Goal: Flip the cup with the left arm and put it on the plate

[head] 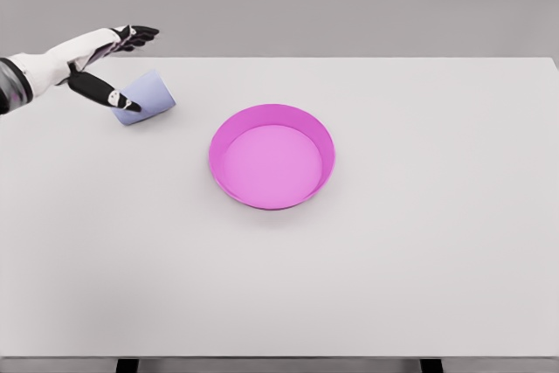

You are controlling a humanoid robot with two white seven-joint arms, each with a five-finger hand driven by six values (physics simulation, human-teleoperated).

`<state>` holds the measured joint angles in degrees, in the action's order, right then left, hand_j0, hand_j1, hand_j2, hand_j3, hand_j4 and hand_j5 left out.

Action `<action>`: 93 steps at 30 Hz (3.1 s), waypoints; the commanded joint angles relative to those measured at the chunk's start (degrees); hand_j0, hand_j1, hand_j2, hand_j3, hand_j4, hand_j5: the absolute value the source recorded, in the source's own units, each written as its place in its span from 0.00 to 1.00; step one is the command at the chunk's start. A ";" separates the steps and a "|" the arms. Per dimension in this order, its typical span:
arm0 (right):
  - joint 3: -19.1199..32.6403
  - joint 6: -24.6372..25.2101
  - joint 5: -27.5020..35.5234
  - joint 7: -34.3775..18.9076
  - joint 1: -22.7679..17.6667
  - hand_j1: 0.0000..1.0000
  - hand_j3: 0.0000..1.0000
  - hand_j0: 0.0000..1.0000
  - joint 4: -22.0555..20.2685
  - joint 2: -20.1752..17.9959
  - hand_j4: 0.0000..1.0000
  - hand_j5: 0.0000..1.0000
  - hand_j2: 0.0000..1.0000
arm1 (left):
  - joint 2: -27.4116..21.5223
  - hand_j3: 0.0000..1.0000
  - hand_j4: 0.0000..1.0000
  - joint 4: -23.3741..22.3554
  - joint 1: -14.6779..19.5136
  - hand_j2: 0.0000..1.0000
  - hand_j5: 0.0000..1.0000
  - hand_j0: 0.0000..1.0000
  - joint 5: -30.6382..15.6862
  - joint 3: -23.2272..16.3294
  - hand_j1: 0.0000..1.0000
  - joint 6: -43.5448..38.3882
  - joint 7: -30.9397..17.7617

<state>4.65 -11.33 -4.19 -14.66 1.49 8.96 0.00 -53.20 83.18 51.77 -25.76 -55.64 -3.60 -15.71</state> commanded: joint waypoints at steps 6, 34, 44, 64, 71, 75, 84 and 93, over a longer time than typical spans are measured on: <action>0.01 -0.01 -0.03 -0.02 0.00 1.00 1.00 1.00 0.00 0.00 1.00 1.00 1.00 | 4.59 1.00 1.00 -3.29 0.00 1.00 1.00 1.00 2.20 -0.17 1.00 -2.55 -0.20; 0.01 -0.01 -0.03 -0.02 0.00 1.00 1.00 1.00 0.00 0.00 1.00 1.00 1.00 | 7.67 1.00 1.00 -8.56 -0.09 1.00 1.00 1.00 10.64 0.10 1.00 -2.38 -1.52; 0.01 -0.01 -0.03 -0.02 0.00 1.00 1.00 1.00 0.00 0.00 1.00 1.00 1.00 | 11.80 1.00 1.00 -14.45 -0.09 1.00 1.00 1.00 10.64 -0.17 1.00 -2.11 -1.69; 0.01 -0.01 -0.03 -0.02 0.00 1.00 1.00 1.00 0.00 0.00 1.00 1.00 1.00 | 13.82 1.00 1.00 -19.02 0.62 1.00 1.00 1.00 10.73 -0.08 1.00 -2.11 -2.22; 0.01 -0.01 -0.03 -0.02 0.00 1.00 1.00 1.00 0.00 0.00 1.00 1.00 1.00 | 14.61 1.00 1.00 -20.78 0.97 1.00 1.00 1.00 10.82 -0.17 1.00 -2.20 -2.22; 0.01 -0.01 -0.03 -0.02 0.00 1.00 1.00 1.00 0.00 0.00 1.00 1.00 1.00 | 15.32 1.00 1.00 -22.18 1.14 1.00 1.00 1.00 11.87 -0.08 1.00 -2.20 -2.13; 0.01 -0.01 -0.03 -0.02 0.00 1.00 1.00 1.00 0.00 0.00 1.00 1.00 1.00 | 16.64 1.00 1.00 -24.47 1.76 1.00 1.00 1.00 12.05 -0.17 1.00 -2.20 -2.04; 0.01 -0.01 -0.03 -0.02 0.00 1.00 1.00 1.00 0.00 0.00 1.00 1.00 1.00 | 17.78 1.00 1.00 -26.31 1.67 1.00 1.00 1.00 12.84 -0.17 1.00 -2.20 -1.96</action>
<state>4.65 -11.33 -4.19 -14.66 1.49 8.97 0.00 -35.50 57.07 53.44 -12.94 -55.88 -5.82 -17.73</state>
